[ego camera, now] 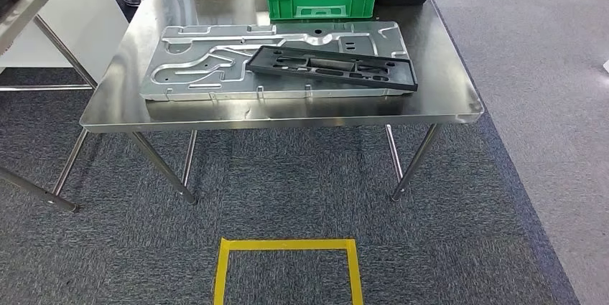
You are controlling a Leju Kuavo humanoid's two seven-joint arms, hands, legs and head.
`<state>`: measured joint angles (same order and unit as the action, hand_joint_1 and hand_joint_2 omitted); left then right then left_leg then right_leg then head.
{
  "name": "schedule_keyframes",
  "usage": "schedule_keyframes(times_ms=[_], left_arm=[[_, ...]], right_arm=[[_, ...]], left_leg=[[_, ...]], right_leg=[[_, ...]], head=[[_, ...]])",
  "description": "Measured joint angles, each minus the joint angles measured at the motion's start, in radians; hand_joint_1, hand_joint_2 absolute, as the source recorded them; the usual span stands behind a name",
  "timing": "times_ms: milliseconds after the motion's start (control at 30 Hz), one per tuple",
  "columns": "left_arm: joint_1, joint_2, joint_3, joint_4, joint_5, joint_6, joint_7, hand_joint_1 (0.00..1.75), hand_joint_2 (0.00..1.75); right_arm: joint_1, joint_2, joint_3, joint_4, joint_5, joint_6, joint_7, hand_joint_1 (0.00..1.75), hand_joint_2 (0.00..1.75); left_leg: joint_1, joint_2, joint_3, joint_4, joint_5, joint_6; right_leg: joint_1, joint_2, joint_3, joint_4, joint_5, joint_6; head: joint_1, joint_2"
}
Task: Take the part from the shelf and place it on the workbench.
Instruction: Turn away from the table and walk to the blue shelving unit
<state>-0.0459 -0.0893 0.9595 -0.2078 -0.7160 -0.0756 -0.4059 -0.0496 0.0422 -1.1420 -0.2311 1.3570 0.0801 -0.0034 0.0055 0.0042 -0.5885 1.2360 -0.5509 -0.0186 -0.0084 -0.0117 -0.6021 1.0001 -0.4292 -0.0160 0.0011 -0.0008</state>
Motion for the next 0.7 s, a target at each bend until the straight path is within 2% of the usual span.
schedule_keyframes(times_ms=[33,67,100,133,167,200,233,267,300,333,367,400,433,467,500,533,567,600,633,667,700], left_arm=[[-0.002,0.000,-0.002,0.000,-0.004,0.000,0.001,0.00,0.00],[-0.006,0.000,-0.004,0.000,-0.006,0.001,0.002,0.00,0.00],[-0.009,0.001,-0.006,0.000,-0.009,0.001,0.002,0.00,0.00],[-0.011,0.001,-0.008,0.000,-0.009,0.001,0.002,0.00,0.00],[-0.013,0.001,-0.010,0.000,-0.010,0.001,0.003,0.00,0.00],[-0.013,0.000,-0.011,0.000,-0.011,0.001,0.003,0.00,0.00],[-0.012,-0.001,-0.013,0.000,-0.012,0.001,0.004,0.00,0.00],[-0.012,-0.002,-0.014,0.000,-0.014,0.001,0.004,0.00,0.00],[-0.012,-0.003,-0.015,0.001,-0.016,0.001,0.005,0.00,0.00],[-0.011,-0.003,-0.016,0.001,-0.017,0.002,0.005,0.00,0.00],[-0.011,-0.003,-0.016,0.001,-0.019,0.002,0.005,0.00,0.00],[-0.011,-0.003,-0.017,0.001,-0.021,0.002,0.005,0.00,0.00],[-0.011,-0.003,-0.017,0.001,-0.024,0.002,0.005,0.00,0.00],[-0.012,-0.003,-0.018,0.001,-0.026,0.002,0.005,0.00,0.00],[-0.012,-0.003,-0.019,0.001,-0.029,0.002,0.005,0.00,0.00],[-0.013,-0.003,-0.020,0.001,-0.031,0.002,0.005,0.00,0.00],[-0.015,-0.003,-0.022,0.001,-0.033,0.002,0.005,0.00,0.00],[-0.018,-0.003,-0.023,0.001,-0.035,0.003,0.005,0.00,0.00],[-0.020,-0.003,-0.023,0.001,-0.036,0.003,0.005,0.00,0.00],[-0.020,-0.003,-0.024,0.001,-0.037,0.003,0.006,0.00,0.00],[-0.019,-0.003,-0.024,0.001,-0.037,0.004,0.006,0.00,0.00]], right_arm=[[-0.002,0.002,-0.001,0.002,0.000,0.002,0.002,0.00,0.00],[-0.003,0.004,-0.001,0.003,0.000,0.004,0.004,0.00,0.00],[-0.003,0.006,-0.002,0.005,0.001,0.005,0.006,0.00,0.00],[-0.004,0.008,-0.002,0.005,0.001,0.006,0.008,0.00,0.00],[-0.004,0.008,-0.003,0.006,0.001,0.007,0.010,0.00,0.00],[-0.004,0.009,-0.004,0.006,0.001,0.007,0.012,0.00,0.00],[-0.004,0.009,-0.005,0.007,0.001,0.008,0.013,0.00,0.00],[-0.003,0.010,-0.007,0.009,0.001,0.008,0.013,0.00,0.00],[-0.003,0.011,-0.008,0.010,0.001,0.008,0.013,0.00,0.00],[-0.002,0.012,-0.008,0.011,0.001,0.008,0.013,0.00,0.00],[-0.002,0.012,-0.008,0.012,0.001,0.008,0.011,0.00,0.00],[-0.003,0.012,-0.008,0.012,0.003,0.009,0.009,0.00,0.00],[-0.003,0.012,-0.008,0.012,0.006,0.011,0.006,0.00,0.00],[-0.004,0.012,-0.008,0.012,0.011,0.013,0.004,0.00,0.00],[-0.004,0.012,-0.008,0.012,0.015,0.015,0.002,0.00,0.00],[-0.004,0.012,-0.008,0.012,0.019,0.015,0.000,0.00,0.00],[-0.004,0.012,-0.008,0.012,0.020,0.015,-0.001,0.00,0.00],[-0.004,0.012,-0.008,0.012,0.019,0.014,0.001,0.00,0.00],[-0.004,0.012,-0.008,0.012,0.017,0.013,0.005,0.00,0.00],[-0.006,0.012,-0.009,0.012,0.013,0.012,0.012,0.00,0.00],[-0.007,0.012,-0.009,0.013,0.011,0.010,0.021,0.00,0.00]], left_leg=[[-0.001,0.000,0.058,-0.073,0.016,0.005],[-0.003,0.000,0.116,-0.156,0.016,0.011],[-0.006,0.000,0.157,-0.219,0.006,0.017],[-0.009,0.000,0.181,-0.260,-0.005,0.023],[-0.011,0.000,0.185,-0.278,-0.006,0.029],[-0.010,0.002,0.177,-0.279,0.004,0.037],[-0.009,0.004,0.169,-0.282,0.015,0.045],[-0.007,0.006,0.158,-0.284,0.029,0.053],[-0.005,0.008,0.145,-0.286,0.042,0.059],[-0.006,0.009,0.128,-0.286,0.055,0.062],[-0.006,0.009,0.112,-0.284,0.067,0.064],[-0.006,0.009,0.094,-0.282,0.080,0.063],[-0.006,0.007,0.075,-0.277,0.092,0.060],[-0.005,0.004,0.056,-0.271,0.103,0.056],[-0.004,-0.001,0.037,-0.264,0.112,0.052],[-0.003,-0.006,0.019,-0.256,0.121,0.047],[-0.005,-0.012,0.004,-0.245,0.127,0.043],[-0.006,-0.017,-0.008,-0.236,0.135,0.038],[-0.006,-0.022,-0.017,-0.230,0.143,0.033],[-0.007,-0.027,-0.024,-0.227,0.152,0.027],[-0.007,-0.032,-0.029,-0.227,0.161,0.020]], right_leg=[[0.001,0.000,-0.013,0.005,0.009,0.003],[0.003,0.000,-0.022,0.009,0.018,0.006],[0.004,-0.001,-0.027,0.011,0.026,0.011],[0.004,-0.002,-0.030,0.011,0.036,0.017],[0.003,-0.003,-0.031,0.009,0.046,0.023],[0.001,-0.003,-0.032,0.007,0.052,0.030],[-0.001,0.000,-0.036,0.012,0.043,0.036],[-0.002,0.003,-0.044,0.030,0.013,0.042],[-0.004,0.005,-0.056,0.067,-0.035,0.047],[-0.006,0.007,-0.071,0.123,-0.094,0.052],[-0.007,0.007,-0.084,0.187,-0.140,0.056],[-0.007,0.007,-0.091,0.246,-0.161,0.060],[-0.008,0.007,-0.087,0.284,-0.156,0.063],[-0.009,0.008,-0.069,0.290,-0.129,0.064],[-0.011,0.014,-0.033,0.262,-0.097,0.063],[-0.013,0.030,0.020,0.202,-0.079,0.060],[-0.013,0.050,0.080,0.123,-0.080,0.055],[-0.013,0.066,0.130,0.050,-0.096,0.050],[-0.011,0.078,0.163,-0.001,-0.114,0.045],[-0.008,0.077,0.175,-0.026,-0.125,0.039],[-0.010,0.069,0.171,-0.031,-0.124,0.032]], head=[[0.000,0.000],[0.000,0.000],[0.001,0.000],[0.000,0.000],[0.000,0.000],[-0.001,0.000],[-0.003,0.000],[-0.002,0.000],[-0.001,0.000],[0.000,0.000],[0.001,0.000],[0.001,0.000],[0.001,0.000],[0.001,0.000],[0.001,0.000],[0.000,0.000],[0.000,0.000],[0.000,0.000],[0.000,0.000],[0.000,0.000],[0.000,0.000]])
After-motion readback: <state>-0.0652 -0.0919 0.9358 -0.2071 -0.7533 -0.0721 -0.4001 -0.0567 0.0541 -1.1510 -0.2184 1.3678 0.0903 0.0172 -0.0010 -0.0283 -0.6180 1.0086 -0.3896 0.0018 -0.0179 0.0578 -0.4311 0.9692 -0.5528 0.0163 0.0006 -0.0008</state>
